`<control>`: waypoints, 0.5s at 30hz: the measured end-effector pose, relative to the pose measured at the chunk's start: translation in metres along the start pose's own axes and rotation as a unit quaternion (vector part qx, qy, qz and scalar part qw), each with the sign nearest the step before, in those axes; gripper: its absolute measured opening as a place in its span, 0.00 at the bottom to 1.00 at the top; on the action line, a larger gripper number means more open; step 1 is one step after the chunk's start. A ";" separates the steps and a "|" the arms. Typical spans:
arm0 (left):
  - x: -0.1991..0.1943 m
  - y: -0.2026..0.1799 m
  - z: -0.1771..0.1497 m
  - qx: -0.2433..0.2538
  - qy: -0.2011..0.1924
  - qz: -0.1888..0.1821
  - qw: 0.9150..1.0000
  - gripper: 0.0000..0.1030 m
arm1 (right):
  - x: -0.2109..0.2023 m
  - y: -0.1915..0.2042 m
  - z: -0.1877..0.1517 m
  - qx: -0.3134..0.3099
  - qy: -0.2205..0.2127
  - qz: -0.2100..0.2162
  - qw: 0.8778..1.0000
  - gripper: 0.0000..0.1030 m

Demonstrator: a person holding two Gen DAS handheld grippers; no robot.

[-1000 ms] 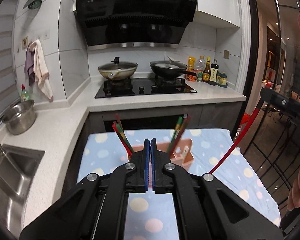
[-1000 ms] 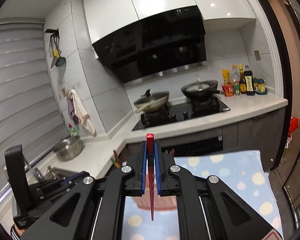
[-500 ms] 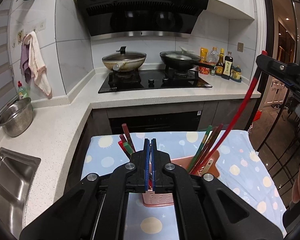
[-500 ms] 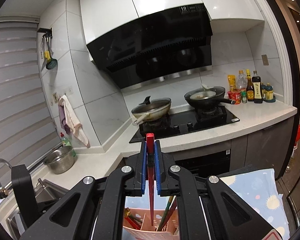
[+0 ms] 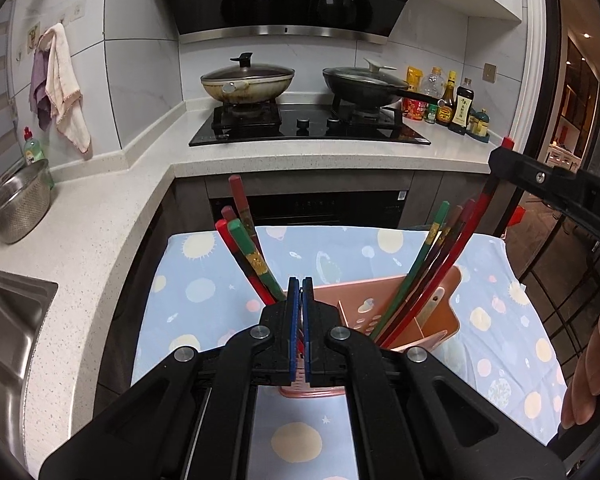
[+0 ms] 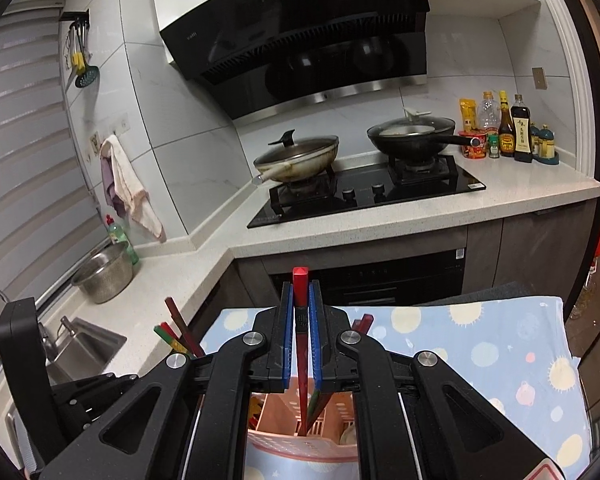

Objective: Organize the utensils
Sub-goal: 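Open both tools to release the chopstick and spoon in the holder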

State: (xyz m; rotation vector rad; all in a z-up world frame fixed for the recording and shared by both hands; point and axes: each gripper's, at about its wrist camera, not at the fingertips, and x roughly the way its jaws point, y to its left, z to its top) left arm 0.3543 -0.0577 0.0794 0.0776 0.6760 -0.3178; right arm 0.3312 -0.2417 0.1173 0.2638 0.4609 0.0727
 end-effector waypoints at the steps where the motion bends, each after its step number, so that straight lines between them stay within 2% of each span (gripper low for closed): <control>1: 0.001 0.000 0.000 -0.001 0.000 0.001 1.000 0.01 | 0.002 -0.001 -0.002 0.001 0.004 -0.001 1.000 0.08; 5: 0.000 -0.001 -0.002 -0.003 -0.001 0.003 1.000 0.02 | 0.005 -0.002 -0.007 0.003 0.009 -0.008 1.000 0.13; 7: 0.001 0.000 -0.002 -0.006 0.002 0.005 1.000 0.07 | 0.003 -0.003 -0.009 0.002 0.009 -0.012 1.000 0.18; 9: 0.000 0.001 -0.003 -0.009 0.000 0.008 1.000 0.21 | 0.001 -0.003 -0.011 0.004 0.008 -0.014 1.000 0.25; 15: -0.004 0.003 -0.007 -0.016 -0.002 0.015 1.000 0.29 | -0.009 -0.003 -0.014 -0.004 0.003 -0.020 1.000 0.33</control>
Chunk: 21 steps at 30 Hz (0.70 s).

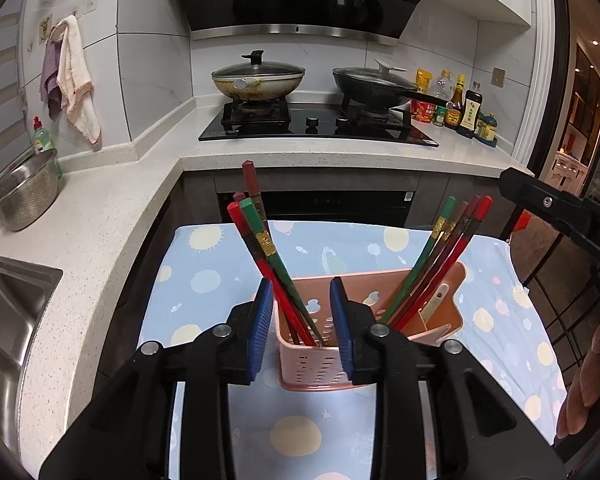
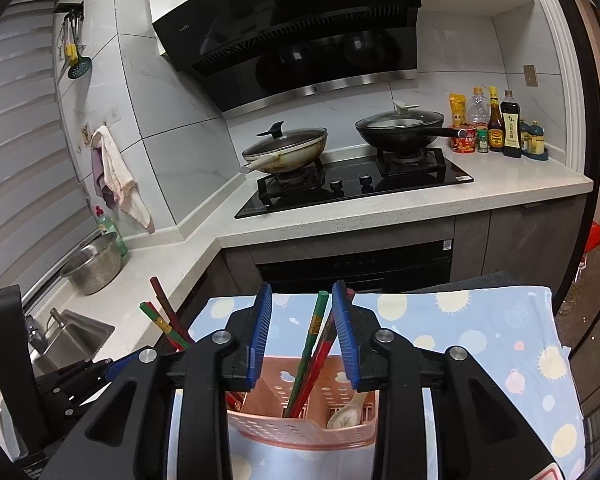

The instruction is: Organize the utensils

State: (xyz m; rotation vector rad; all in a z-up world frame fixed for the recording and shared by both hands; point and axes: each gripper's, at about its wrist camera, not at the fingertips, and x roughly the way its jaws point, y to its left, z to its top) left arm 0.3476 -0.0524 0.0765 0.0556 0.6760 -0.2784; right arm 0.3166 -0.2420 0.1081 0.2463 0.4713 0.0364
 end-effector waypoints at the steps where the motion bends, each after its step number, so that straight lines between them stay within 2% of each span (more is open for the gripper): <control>1: -0.001 0.000 -0.001 -0.001 0.000 0.001 1.000 0.29 | -0.002 0.001 -0.001 -0.002 -0.001 0.000 1.000 0.34; 7: -0.013 -0.001 -0.005 -0.006 -0.003 0.003 1.000 0.32 | -0.018 0.001 -0.009 -0.008 0.003 -0.006 1.000 0.40; 19: -0.043 -0.006 -0.026 -0.014 0.000 0.006 1.000 0.37 | -0.055 0.004 -0.048 -0.021 0.039 -0.013 0.999 0.41; 21: -0.048 -0.006 -0.031 -0.017 0.001 0.008 1.000 0.43 | -0.061 0.007 -0.055 -0.030 0.043 -0.018 0.998 0.41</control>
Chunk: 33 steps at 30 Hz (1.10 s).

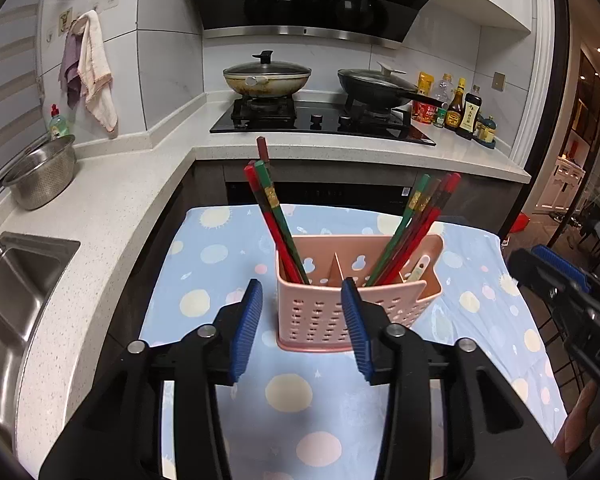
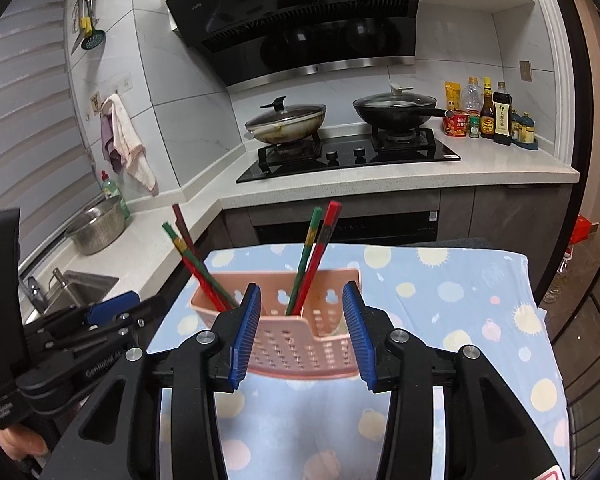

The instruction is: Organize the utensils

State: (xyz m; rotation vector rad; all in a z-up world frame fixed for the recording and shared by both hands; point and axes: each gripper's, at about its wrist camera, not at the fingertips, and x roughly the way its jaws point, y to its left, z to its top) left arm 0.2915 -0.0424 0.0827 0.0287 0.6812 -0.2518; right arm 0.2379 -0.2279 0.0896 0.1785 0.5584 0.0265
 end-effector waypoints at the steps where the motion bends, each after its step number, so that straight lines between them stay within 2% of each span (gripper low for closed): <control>1: -0.003 -0.001 -0.003 -0.001 -0.001 0.003 1.000 0.44 | -0.003 0.002 -0.004 -0.004 0.001 -0.004 1.000 0.43; 4: -0.010 -0.001 -0.010 -0.003 0.000 0.010 1.000 0.46 | -0.014 0.005 -0.016 -0.012 0.006 -0.013 1.000 0.54; 10: -0.027 -0.003 -0.026 -0.009 0.002 0.015 1.000 0.57 | -0.031 0.008 -0.039 -0.027 0.025 -0.033 0.999 0.59; 13: -0.033 -0.006 -0.033 -0.002 0.002 0.027 1.000 0.60 | -0.037 0.008 -0.047 -0.027 0.035 -0.039 0.998 0.60; 17: -0.039 -0.008 -0.043 -0.008 0.012 0.025 1.000 0.63 | -0.042 0.008 -0.056 -0.027 0.052 -0.039 0.998 0.60; 21: -0.047 -0.011 -0.051 -0.008 0.016 0.033 0.999 0.74 | -0.048 0.007 -0.063 -0.016 0.064 -0.037 0.997 0.61; 29: -0.061 -0.018 -0.066 0.001 0.025 0.043 0.999 0.87 | -0.063 0.006 -0.075 -0.006 0.066 -0.050 0.997 0.71; 33: -0.065 -0.026 -0.075 0.008 0.031 0.043 0.999 0.90 | -0.068 0.002 -0.080 -0.003 0.068 -0.055 0.996 0.81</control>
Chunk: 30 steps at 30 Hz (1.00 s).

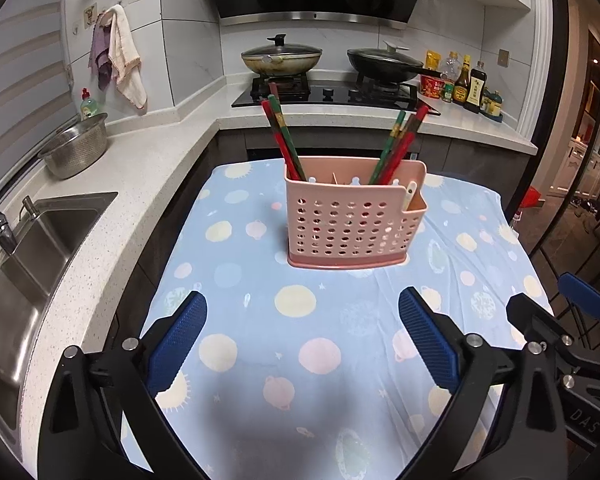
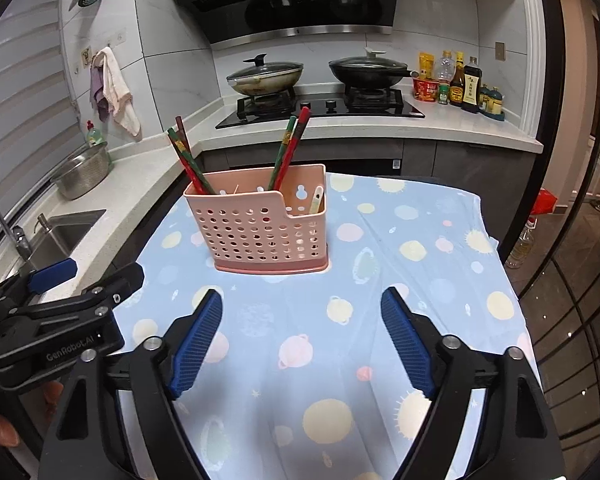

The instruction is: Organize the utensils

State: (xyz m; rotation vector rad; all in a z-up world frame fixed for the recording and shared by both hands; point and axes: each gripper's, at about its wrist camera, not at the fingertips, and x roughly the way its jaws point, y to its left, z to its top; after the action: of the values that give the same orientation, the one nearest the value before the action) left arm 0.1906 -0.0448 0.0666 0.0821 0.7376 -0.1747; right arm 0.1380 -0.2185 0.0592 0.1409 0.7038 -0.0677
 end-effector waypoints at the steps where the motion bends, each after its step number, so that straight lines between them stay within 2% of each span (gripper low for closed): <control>1: 0.000 -0.002 -0.002 0.001 0.002 -0.001 1.000 0.90 | -0.001 -0.001 -0.001 0.000 0.000 -0.001 1.000 0.81; 8: 0.000 -0.009 -0.006 -0.001 0.012 0.002 1.000 0.91 | 0.001 -0.010 -0.007 0.004 0.007 -0.011 1.000 0.83; 10: 0.000 -0.010 -0.006 -0.001 0.013 0.006 1.000 0.91 | 0.002 -0.013 -0.008 0.010 0.008 -0.008 1.000 0.94; 17: 0.001 -0.008 -0.010 -0.003 0.017 0.019 1.000 0.91 | 0.002 -0.010 -0.012 -0.010 0.001 -0.026 1.000 0.94; 30: 0.005 -0.007 -0.012 -0.002 0.020 0.034 0.999 0.91 | 0.008 -0.004 -0.015 -0.015 0.009 -0.025 1.000 0.94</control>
State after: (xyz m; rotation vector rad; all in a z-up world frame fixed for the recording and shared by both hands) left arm 0.1850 -0.0508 0.0549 0.1067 0.7747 -0.1074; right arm 0.1337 -0.2205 0.0420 0.0949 0.7267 -0.1042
